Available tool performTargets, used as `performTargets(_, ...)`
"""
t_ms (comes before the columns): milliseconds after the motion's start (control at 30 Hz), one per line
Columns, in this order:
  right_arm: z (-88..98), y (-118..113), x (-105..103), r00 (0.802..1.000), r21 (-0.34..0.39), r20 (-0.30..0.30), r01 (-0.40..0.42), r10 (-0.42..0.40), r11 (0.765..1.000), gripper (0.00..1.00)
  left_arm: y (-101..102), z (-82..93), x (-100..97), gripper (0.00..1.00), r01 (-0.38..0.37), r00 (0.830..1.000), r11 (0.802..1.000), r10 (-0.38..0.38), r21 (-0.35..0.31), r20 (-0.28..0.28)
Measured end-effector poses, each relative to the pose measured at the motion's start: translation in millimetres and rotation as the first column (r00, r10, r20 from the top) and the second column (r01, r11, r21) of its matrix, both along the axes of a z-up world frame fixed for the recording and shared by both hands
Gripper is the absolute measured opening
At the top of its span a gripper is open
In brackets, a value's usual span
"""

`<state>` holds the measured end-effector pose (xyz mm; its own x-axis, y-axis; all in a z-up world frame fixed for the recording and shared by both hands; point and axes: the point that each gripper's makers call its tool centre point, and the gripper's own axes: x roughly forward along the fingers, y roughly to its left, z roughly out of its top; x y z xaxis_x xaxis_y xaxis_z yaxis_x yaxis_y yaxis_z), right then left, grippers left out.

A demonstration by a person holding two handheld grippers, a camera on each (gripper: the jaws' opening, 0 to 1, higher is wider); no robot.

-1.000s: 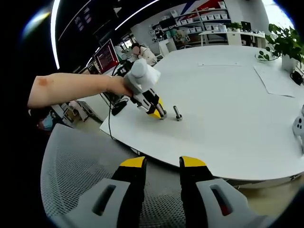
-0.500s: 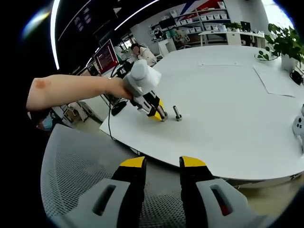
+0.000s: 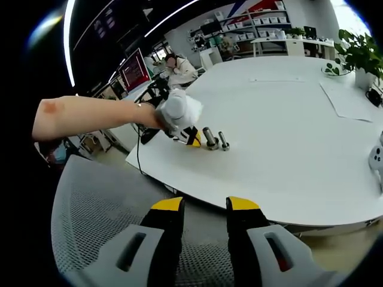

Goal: Place the washer onto the threaded stud by aligning its center hole with the stud, sliding it down to the base, and recovering from edge contact or off-axis alignment until the washer reaches the visible bottom stop.

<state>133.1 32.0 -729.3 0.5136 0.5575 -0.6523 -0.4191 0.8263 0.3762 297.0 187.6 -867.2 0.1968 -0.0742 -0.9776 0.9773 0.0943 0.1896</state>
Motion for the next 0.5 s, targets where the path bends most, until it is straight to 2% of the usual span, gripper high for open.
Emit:
performTargets(33, -0.1, -0.1, 0.0, 1.0, -0.001, -0.001, 0.0, 0.0, 1.0, 0.3, 0.3, -0.3, -0.2, 0.0, -0.031, 1.0, 0.999, 0.031, -0.013, -0.002)
performTargets(300, -0.7, 0.1, -0.4, 1.0, -0.004, -0.004, -0.004, 0.004, 1.0, 0.3, 0.6, 6.3, -4.0, 0.0, -0.111, 0.993, 0.989, 0.107, -0.101, -0.048)
performTargets(500, -0.6, -0.1, -0.4, 1.0, -0.004, -0.003, -0.001, 0.001, 1.0, 0.3, -0.7, 19.3, -0.3, 0.0, -0.176, 0.983, 0.968, 0.164, -0.18, -0.082)
